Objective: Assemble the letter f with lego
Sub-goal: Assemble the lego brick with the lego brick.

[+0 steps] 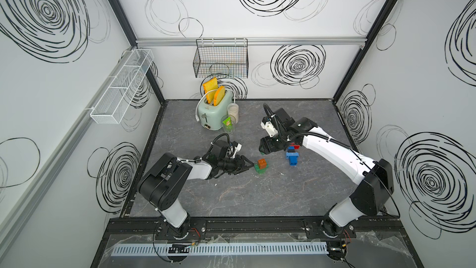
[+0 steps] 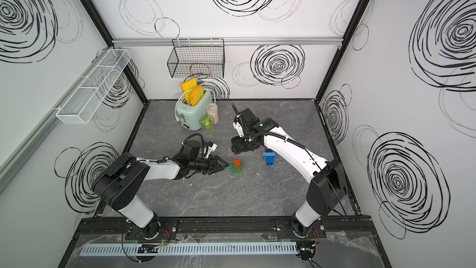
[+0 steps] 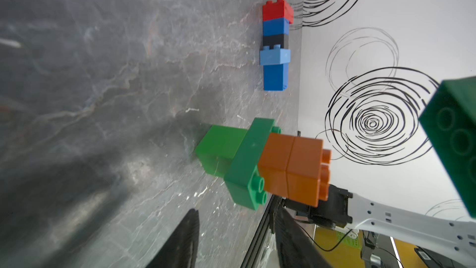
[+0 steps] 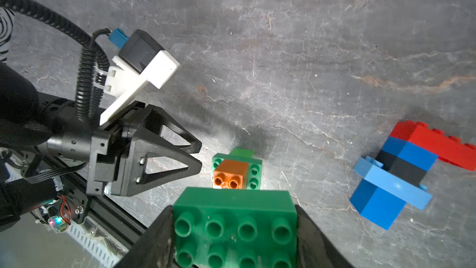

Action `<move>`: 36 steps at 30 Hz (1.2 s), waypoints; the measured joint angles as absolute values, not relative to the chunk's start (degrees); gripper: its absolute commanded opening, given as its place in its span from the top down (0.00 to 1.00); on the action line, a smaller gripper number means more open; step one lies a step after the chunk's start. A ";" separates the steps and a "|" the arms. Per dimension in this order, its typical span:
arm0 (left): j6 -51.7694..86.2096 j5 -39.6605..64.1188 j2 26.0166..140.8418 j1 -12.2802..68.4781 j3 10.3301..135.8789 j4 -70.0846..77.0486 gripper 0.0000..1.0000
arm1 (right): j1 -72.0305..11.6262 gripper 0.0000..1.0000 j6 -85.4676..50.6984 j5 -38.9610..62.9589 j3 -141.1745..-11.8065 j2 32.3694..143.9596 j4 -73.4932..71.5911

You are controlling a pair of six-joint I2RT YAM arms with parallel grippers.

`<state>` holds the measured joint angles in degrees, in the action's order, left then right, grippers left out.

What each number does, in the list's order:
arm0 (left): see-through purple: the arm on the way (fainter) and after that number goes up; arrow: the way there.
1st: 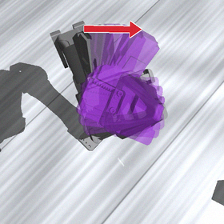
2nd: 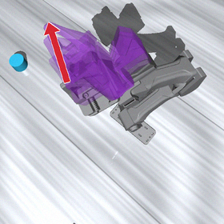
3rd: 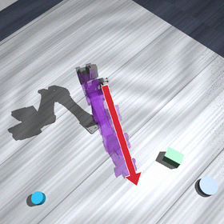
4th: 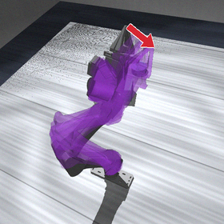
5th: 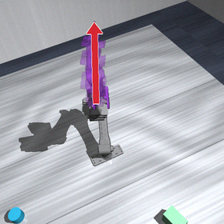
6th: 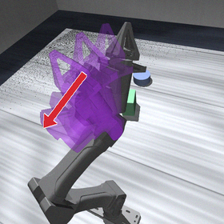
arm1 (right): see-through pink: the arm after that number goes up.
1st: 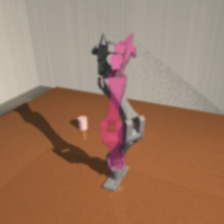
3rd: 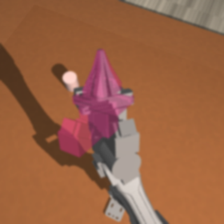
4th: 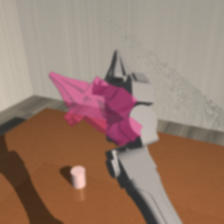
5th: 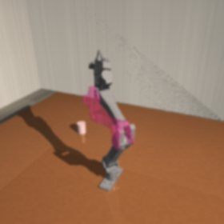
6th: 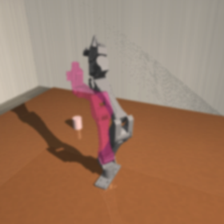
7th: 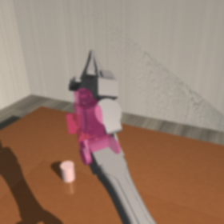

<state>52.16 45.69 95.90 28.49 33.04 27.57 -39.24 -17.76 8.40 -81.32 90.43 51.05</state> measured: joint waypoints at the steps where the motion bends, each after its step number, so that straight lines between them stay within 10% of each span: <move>1: 52.21 46.04 96.25 28.67 32.86 27.77 0.52 | -39.24 0.40 -17.80 8.45 -80.82 90.35 51.03; 36: 54.22 47.81 102.00 31.14 32.80 37.41 0.62 | -42.78 0.45 -22.28 6.20 -73.12 89.95 46.92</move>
